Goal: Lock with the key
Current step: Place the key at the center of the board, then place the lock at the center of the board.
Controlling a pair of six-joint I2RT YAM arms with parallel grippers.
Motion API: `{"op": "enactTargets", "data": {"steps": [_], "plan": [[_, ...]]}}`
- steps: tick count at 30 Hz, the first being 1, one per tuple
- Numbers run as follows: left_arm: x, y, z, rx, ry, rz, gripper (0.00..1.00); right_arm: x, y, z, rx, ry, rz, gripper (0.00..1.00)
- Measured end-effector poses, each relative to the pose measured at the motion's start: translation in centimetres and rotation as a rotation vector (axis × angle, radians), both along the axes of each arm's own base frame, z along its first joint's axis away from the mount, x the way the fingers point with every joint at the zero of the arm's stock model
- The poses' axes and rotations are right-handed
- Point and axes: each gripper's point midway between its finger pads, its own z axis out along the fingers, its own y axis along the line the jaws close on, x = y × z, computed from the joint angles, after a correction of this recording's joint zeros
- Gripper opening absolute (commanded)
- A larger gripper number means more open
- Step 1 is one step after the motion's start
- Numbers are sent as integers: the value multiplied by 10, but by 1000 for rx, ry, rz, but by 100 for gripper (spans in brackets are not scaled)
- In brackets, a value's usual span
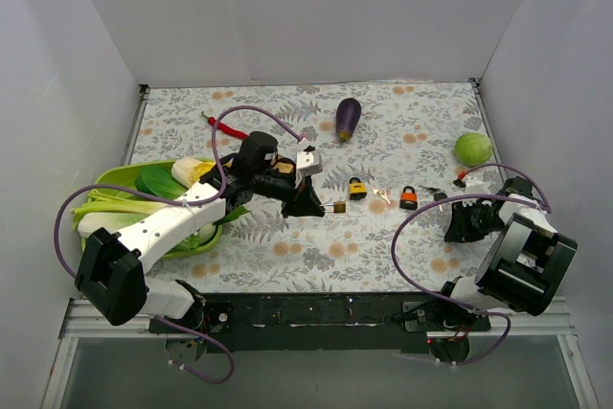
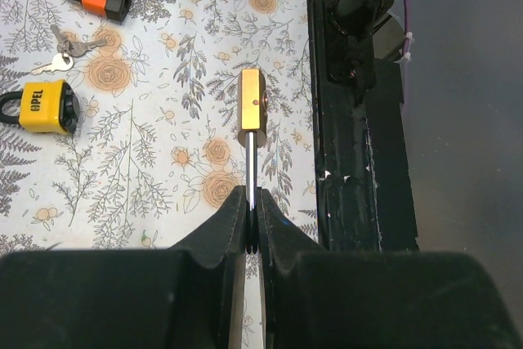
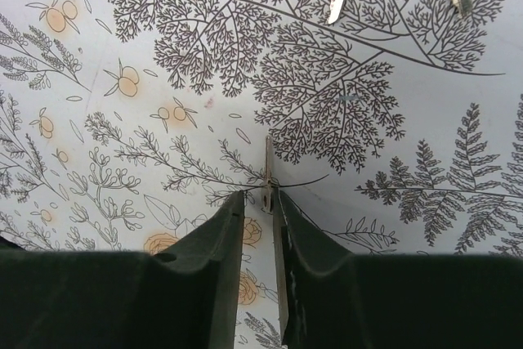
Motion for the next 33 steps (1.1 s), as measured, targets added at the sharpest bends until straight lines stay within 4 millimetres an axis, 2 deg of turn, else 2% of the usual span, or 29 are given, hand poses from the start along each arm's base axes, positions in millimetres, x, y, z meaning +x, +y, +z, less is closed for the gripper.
{"op": "enactTargets", "data": {"steps": [4, 6, 7, 10, 14, 17, 19, 22, 25, 29, 33], "plan": [[0, 0, 0, 1, 0, 1, 0, -1, 4, 2, 22, 4, -3, 43], [0, 0, 0, 1, 3, 3, 0, -2, 5, 3, 30, 8, 0, 54], [0, 0, 0, 1, 5, 3, 0, -2, 6, 5, 34, 9, 4, 64], [-1, 0, 0, 4, 21, 9, 0, 0, 3, 11, 17, 0, 21, 79], [0, -3, -6, 37, 89, 28, 0, 14, -6, 37, -41, -86, 67, 82], [5, -9, -11, 70, 166, 47, 0, 33, -12, 68, -103, -194, 129, 83], [6, -13, -15, 91, 231, 57, 0, 44, -8, 92, -134, -275, 190, 83], [3, -18, -23, 118, 363, 64, 0, 53, 18, 123, -151, -390, 323, 84], [-4, -25, -31, 143, 521, 51, 0, 49, 65, 149, -154, -515, 514, 86], [-11, -29, -43, 185, 697, 51, 0, 24, 131, 179, -115, -669, 765, 86], [-17, -34, -40, 185, 808, 33, 0, -3, 172, 190, -56, -736, 935, 86]]}}
